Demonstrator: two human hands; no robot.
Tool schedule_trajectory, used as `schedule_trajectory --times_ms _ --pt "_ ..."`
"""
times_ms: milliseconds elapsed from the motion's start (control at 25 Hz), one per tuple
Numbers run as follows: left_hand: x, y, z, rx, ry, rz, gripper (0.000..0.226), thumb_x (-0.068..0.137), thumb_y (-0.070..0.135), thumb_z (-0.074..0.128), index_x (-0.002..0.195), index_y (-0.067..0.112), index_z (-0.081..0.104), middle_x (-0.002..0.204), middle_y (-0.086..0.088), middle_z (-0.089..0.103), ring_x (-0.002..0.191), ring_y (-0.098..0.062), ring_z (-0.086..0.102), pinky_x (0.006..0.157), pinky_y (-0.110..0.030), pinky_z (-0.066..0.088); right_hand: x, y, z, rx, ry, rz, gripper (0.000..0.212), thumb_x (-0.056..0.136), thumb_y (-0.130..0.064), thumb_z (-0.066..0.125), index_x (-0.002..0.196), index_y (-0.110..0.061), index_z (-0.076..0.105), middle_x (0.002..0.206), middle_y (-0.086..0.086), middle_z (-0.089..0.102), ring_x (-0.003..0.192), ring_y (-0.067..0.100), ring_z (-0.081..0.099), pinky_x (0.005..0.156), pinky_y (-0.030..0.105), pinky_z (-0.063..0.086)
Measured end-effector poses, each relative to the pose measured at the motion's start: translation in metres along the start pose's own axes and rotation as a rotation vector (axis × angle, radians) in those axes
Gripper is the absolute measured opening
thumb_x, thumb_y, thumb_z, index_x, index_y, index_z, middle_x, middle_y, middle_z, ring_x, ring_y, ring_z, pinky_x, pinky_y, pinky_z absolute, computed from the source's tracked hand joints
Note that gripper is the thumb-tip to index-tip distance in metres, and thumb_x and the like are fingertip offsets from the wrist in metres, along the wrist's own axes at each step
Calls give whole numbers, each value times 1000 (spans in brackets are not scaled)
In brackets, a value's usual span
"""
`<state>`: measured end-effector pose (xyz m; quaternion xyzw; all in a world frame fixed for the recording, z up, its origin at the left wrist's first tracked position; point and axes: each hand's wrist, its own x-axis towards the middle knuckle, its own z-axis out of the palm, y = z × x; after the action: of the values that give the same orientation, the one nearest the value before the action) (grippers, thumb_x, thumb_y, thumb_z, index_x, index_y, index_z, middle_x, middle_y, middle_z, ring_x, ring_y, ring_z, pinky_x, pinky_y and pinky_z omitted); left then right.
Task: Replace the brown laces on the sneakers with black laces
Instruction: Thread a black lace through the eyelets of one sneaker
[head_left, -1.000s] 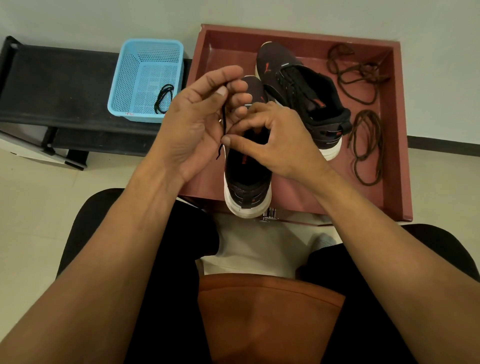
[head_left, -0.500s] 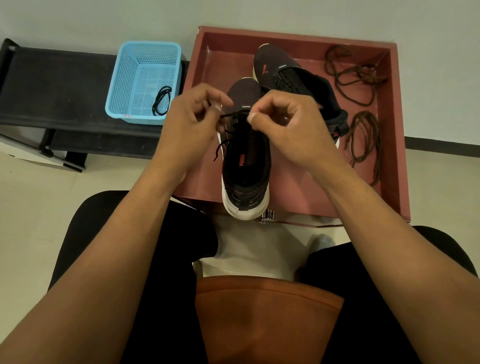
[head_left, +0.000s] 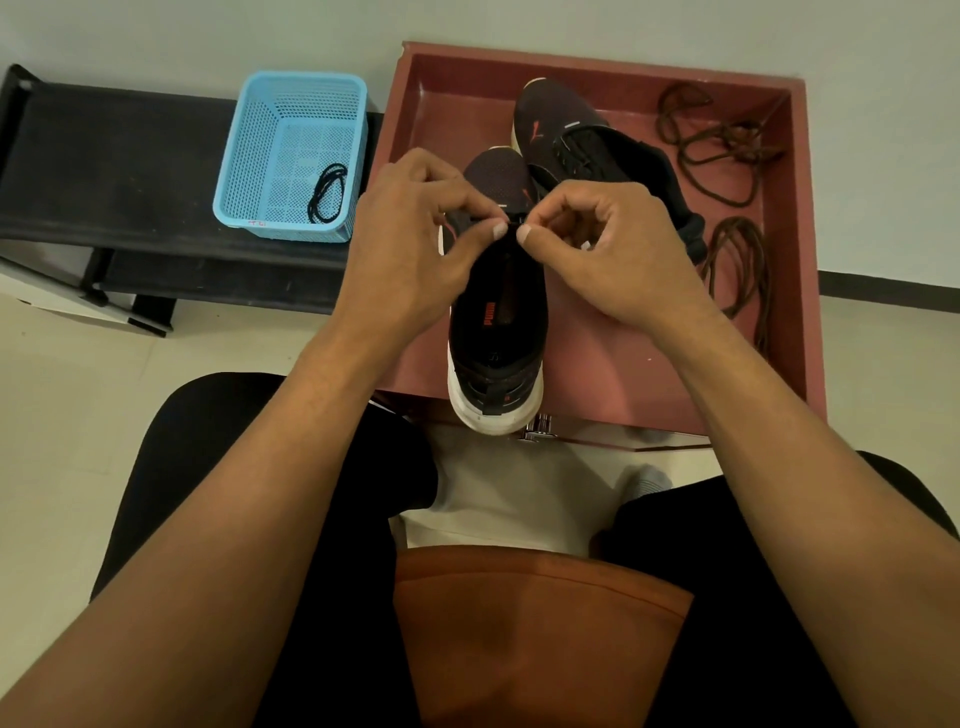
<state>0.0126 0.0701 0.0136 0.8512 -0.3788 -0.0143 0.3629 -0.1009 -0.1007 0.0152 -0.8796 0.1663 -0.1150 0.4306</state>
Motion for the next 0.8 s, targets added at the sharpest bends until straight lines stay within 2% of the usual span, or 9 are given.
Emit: schedule_trajectory --times_ms 80,160,280,400,480,800 --pt "0 -2 -1 -10 -40 -11 13 87 39 79 97 32 83 86 19 66 76 3 58 74 -8 38 -4 4 -3 -100 -50 76 27 84 -51 82 89 -25 75 77 -9 73 71 4 69 67 13 51" --pt "-1 -2 -1 -14 -95 -33 12 85 39 83 96 33 83 79 24 66 71 10 57 69 -4 36 -9 6 -4 -167 -116 157 33 78 -53 87 91 -25 75 76 -10 74 69 -1 70 72 19 57" --pt "-4 -1 2 -11 -151 -35 12 83 39 86 93 33 82 75 27 66 72 18 58 67 -1 37 -12 6 -3 -82 -143 226 23 81 -38 89 93 -22 78 75 -6 77 63 3 74 79 33 64" --pt "-5 2 7 3 -195 -38 10 83 41 85 90 35 81 77 22 70 72 13 62 67 -3 40 -12 6 -7 5 -160 270 12 83 -30 88 90 -22 81 72 -4 78 65 7 77 83 37 65" --pt "-6 5 10 34 -203 -39 9 84 41 84 90 36 81 80 21 72 75 10 65 69 -5 42 -13 5 -9 38 -180 288 10 85 -29 87 91 -23 82 74 -5 79 67 8 77 85 36 64" --pt "-7 10 15 113 -209 -50 7 87 36 82 93 33 81 82 17 73 69 13 58 64 -1 37 -15 2 -11 26 -196 268 12 85 -31 87 93 -24 82 75 -6 79 67 5 77 82 29 64"
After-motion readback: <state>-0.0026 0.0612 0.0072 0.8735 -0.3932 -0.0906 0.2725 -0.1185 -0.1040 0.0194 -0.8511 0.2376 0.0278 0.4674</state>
